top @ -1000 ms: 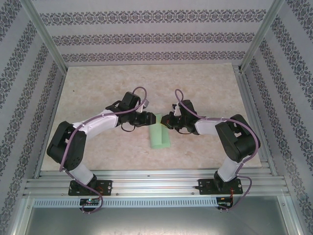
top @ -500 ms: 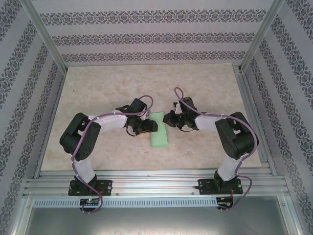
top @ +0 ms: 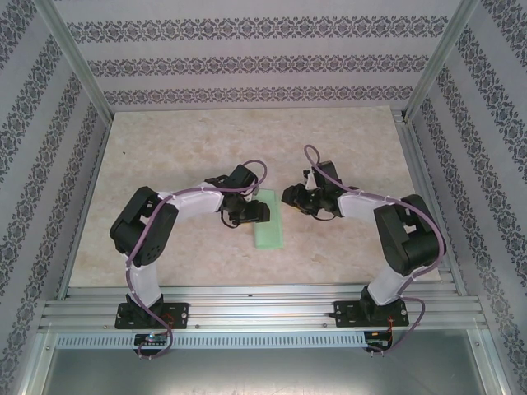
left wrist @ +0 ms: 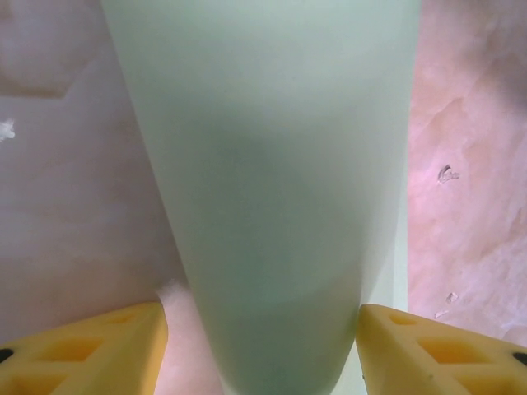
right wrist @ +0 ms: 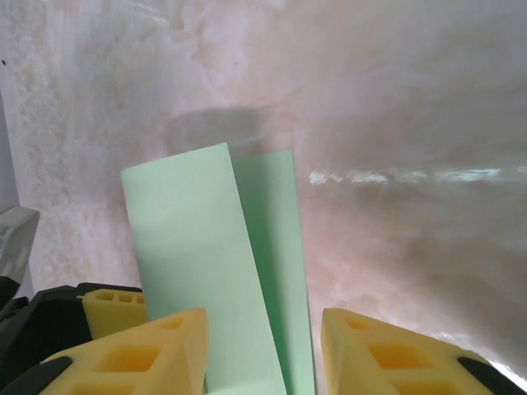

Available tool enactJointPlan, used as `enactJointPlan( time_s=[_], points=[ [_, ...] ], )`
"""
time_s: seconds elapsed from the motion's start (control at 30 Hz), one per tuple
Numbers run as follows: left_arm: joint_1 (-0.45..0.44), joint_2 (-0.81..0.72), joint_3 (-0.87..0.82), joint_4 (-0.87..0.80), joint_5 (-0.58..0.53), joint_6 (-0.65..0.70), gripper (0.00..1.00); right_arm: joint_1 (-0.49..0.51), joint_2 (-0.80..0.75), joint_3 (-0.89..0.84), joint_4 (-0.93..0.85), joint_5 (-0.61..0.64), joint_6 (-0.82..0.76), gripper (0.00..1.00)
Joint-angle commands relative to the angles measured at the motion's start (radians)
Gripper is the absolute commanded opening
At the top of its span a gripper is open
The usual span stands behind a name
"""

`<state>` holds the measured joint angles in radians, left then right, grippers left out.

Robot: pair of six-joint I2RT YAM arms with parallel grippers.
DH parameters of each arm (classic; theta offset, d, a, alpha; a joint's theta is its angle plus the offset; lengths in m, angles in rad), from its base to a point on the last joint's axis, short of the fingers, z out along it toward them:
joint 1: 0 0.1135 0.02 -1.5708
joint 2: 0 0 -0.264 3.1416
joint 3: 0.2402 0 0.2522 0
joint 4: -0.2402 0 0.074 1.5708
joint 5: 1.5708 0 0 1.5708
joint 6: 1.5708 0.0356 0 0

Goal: Fold a paper plane with a square sheet of paper (fold left side to right side)
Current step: First fold in half a square sheet of paper at the center of the table.

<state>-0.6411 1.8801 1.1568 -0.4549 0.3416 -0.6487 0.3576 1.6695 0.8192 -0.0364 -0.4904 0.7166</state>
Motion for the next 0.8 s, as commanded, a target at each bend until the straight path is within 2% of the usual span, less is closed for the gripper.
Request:
enactJointPlan(
  time_s=[0.0,0.27,0.77],
  points=[
    [-0.023,0.047,0.025,-0.052,-0.038,0.008,0.64,-0.026,-0.055,-0.031,-0.085,0.060,-0.070,0.41],
    [-0.054,0.099,0.089,-0.119,-0.073,0.035,0.64,-0.046,-0.068,-0.069,-0.095,0.070,-0.078,0.40],
    [-0.083,0.163,0.158,-0.156,-0.080,0.058,0.65,-0.043,-0.074,-0.101,-0.056,0.012,-0.042,0.37]
  ],
)
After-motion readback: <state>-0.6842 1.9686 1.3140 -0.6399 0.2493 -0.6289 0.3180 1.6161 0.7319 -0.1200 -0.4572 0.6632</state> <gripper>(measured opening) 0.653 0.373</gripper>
